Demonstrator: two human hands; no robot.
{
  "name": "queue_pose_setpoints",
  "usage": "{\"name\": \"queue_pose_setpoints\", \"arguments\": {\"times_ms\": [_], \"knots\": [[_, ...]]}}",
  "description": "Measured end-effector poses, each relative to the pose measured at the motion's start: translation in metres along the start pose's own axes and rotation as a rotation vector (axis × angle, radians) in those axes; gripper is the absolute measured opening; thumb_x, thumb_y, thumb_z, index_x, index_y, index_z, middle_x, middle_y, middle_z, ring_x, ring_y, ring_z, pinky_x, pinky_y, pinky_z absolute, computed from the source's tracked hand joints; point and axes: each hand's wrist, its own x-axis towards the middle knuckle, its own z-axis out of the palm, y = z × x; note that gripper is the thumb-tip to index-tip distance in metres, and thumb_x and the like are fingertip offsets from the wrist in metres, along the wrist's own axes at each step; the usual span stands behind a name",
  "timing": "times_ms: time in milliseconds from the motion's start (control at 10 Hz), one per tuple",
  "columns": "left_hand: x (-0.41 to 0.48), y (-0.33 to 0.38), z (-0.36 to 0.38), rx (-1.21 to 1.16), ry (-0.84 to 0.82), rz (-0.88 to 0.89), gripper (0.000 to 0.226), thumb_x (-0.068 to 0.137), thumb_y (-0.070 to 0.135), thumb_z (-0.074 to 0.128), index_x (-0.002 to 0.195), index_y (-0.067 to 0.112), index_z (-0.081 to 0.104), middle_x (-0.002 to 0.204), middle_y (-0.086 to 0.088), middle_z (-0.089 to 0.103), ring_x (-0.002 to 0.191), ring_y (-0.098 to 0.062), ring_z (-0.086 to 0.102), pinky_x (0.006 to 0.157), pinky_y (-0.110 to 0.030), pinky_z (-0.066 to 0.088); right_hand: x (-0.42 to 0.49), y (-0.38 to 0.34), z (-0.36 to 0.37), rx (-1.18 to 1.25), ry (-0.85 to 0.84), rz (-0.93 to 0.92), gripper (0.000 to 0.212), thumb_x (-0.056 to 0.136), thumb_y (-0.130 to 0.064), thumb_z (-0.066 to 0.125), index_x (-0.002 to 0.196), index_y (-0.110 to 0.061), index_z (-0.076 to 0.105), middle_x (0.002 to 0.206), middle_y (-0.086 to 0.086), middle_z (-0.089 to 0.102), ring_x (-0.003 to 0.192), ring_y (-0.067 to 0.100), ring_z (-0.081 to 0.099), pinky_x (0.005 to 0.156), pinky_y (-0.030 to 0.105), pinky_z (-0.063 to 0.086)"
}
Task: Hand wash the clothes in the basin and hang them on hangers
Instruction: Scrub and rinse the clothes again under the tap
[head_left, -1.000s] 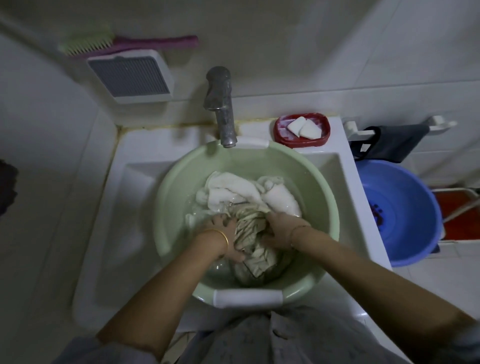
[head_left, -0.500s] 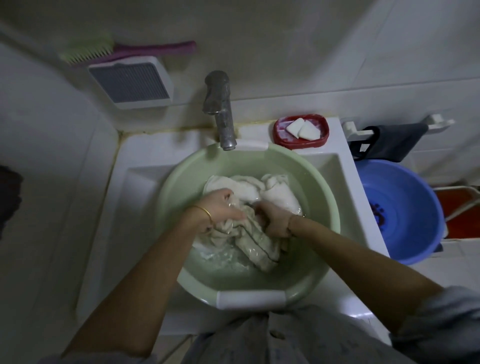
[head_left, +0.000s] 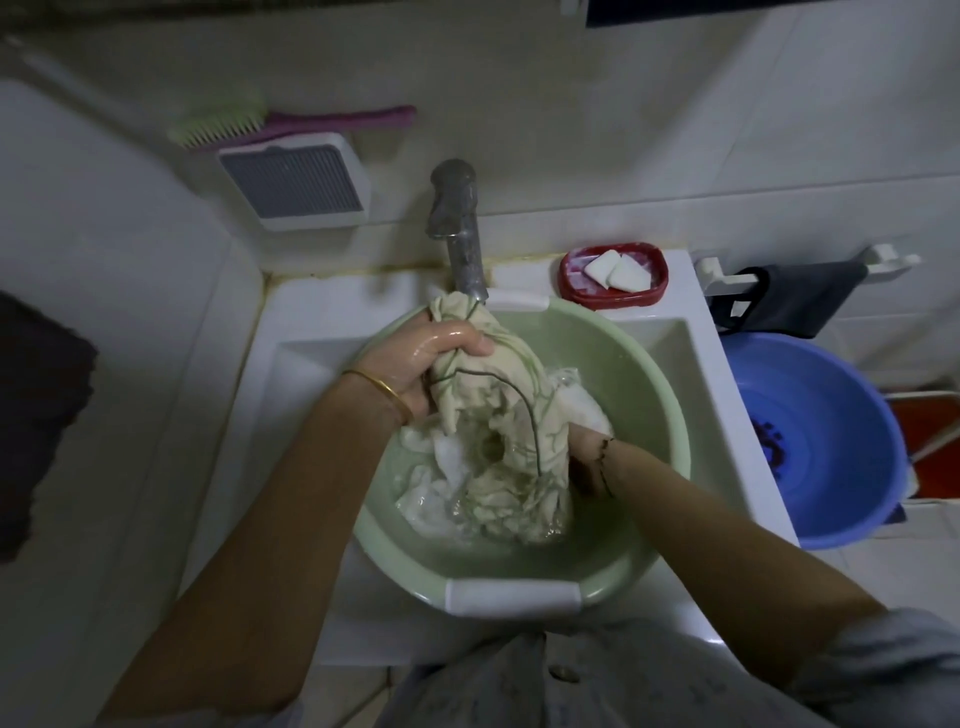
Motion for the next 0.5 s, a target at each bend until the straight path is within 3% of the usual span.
{"name": "queue_pose_setpoints", "arguments": {"times_ms": [100, 200, 300, 400, 500], "knots": [[0.0, -0.001, -0.008, 0.094, 0.062, 0.004, 0.023, 0.064, -0.011, 0.056, 0.076, 0.008, 0.056, 0.066, -0.009, 0.061, 0.059, -0.022, 0.06, 0.056, -0.026, 0.054, 0.012, 0.006, -0.013, -0.196, -0.037, 0.111, 0.055, 0.095, -0.044, 0.048, 0.134, -0.006, 0.045, 0.136, 0.019, 0.048, 0.111, 0.031, 0.053, 0.103, 0.044, 0.039], [0.002, -0.002, -0.022, 0.339, 0.148, 0.018, 0.024, 0.054, -0.004, 0.057, 0.071, 0.013, 0.051, 0.061, -0.004, 0.053, 0.057, -0.018, 0.052, 0.051, -0.022, 0.045, 0.014, 0.007, -0.026, -0.171, -0.058, 0.247, 0.094, 0.053, -0.062, 0.079, 0.127, -0.008, 0.057, 0.122, 0.018, 0.061, 0.117, 0.035, 0.055, 0.107, 0.049, 0.037], [0.008, -0.008, -0.037, 0.733, 0.172, 0.013, 0.038, 0.044, 0.009, 0.056, 0.081, 0.017, 0.052, 0.068, 0.0, 0.05, 0.065, -0.017, 0.048, 0.058, -0.026, 0.04, 0.003, 0.0, -0.033, -0.038, 0.009, 0.023, 0.052, 0.071, -0.037, 0.08, 0.11, -0.007, 0.063, 0.1, 0.017, 0.071, 0.089, 0.031, 0.068, 0.085, 0.045, 0.055], [0.02, -0.027, -0.05, 1.151, 0.168, -0.039, 0.045, 0.061, 0.012, 0.069, 0.101, 0.02, 0.052, 0.092, -0.007, 0.057, 0.089, -0.027, 0.057, 0.077, -0.032, 0.047, -0.002, -0.011, -0.039, 0.116, 0.071, -0.189, 0.038, 0.075, -0.007, 0.077, 0.107, -0.005, 0.056, 0.095, 0.019, 0.069, 0.078, 0.031, 0.068, 0.07, 0.042, 0.058], [0.023, -0.052, -0.052, 1.715, 0.253, 0.0, 0.045, 0.08, 0.01, 0.056, 0.122, 0.021, 0.045, 0.119, -0.016, 0.043, 0.111, -0.037, 0.044, 0.097, -0.038, 0.041, -0.006, -0.022, -0.041, 0.138, 0.039, -0.308, 0.042, 0.071, 0.007, 0.073, 0.108, -0.001, 0.054, 0.091, 0.021, 0.066, 0.068, 0.029, 0.067, 0.062, 0.039, 0.058]]}}
